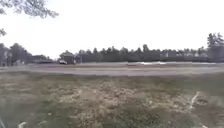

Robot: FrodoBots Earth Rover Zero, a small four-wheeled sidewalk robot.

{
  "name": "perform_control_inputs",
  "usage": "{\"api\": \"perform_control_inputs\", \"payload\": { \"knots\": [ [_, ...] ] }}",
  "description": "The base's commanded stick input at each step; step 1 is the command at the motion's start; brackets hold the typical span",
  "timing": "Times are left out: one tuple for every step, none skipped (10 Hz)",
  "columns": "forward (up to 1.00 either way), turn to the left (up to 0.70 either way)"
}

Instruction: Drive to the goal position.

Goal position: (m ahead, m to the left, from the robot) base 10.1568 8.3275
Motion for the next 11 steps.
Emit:
{"api": "perform_control_inputs", "payload": {
  "knots": [
    [0.70, 0.00],
    [0.70, 0.00],
    [0.53, 0.00],
    [0.50, 0.00],
    [0.50, 0.00],
    [0.50, 0.00],
    [0.50, 0.00],
    [0.50, 0.00],
    [0.50, 0.00],
    [0.50, 0.00],
    [0.50, 0.00]
  ]
}}
